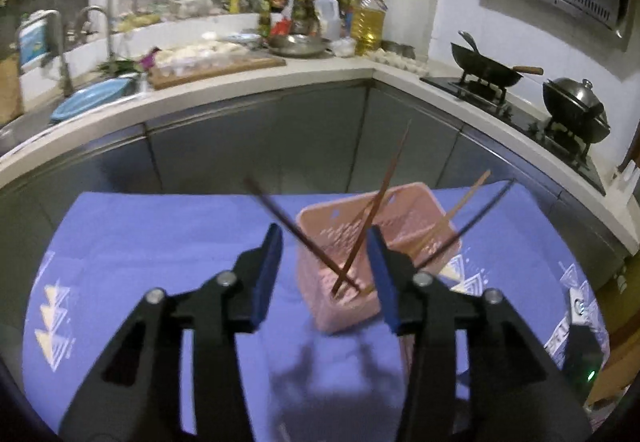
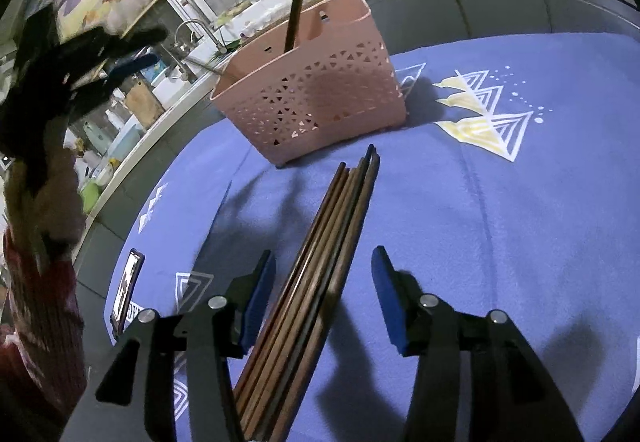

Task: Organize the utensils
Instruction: 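Lift the chopstick upright with the left tool and open it over the pink holder, then move both tools back to the chopstick bundle, then grasp a chopstick with the left tool while the right tool grasps another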

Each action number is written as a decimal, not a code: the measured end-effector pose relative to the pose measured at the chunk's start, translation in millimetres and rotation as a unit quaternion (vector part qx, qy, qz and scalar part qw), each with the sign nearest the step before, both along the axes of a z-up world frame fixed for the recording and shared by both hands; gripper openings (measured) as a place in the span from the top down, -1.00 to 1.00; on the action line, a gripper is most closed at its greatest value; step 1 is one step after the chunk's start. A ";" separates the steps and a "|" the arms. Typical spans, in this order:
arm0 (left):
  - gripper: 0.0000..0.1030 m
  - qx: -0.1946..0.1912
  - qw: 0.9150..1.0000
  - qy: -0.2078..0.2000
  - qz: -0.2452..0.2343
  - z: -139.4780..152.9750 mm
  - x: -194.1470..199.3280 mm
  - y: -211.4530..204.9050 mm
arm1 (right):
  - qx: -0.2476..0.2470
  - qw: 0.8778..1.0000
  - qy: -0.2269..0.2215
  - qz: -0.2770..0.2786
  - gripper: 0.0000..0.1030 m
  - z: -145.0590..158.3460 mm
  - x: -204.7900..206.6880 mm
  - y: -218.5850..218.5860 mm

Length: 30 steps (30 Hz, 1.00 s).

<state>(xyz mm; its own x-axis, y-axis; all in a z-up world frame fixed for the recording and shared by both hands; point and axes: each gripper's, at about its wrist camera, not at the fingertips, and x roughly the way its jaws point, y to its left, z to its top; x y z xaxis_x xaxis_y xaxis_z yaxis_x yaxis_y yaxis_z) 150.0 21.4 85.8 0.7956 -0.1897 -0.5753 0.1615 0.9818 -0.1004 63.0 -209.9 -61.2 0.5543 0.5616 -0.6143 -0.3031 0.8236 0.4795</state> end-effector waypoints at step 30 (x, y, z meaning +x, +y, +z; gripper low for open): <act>0.14 0.104 0.981 0.135 -0.089 -164.4 -119.1 -85.9 | -0.231 0.971 -0.054 -0.012 0.30 -18.3 -53.4 30.8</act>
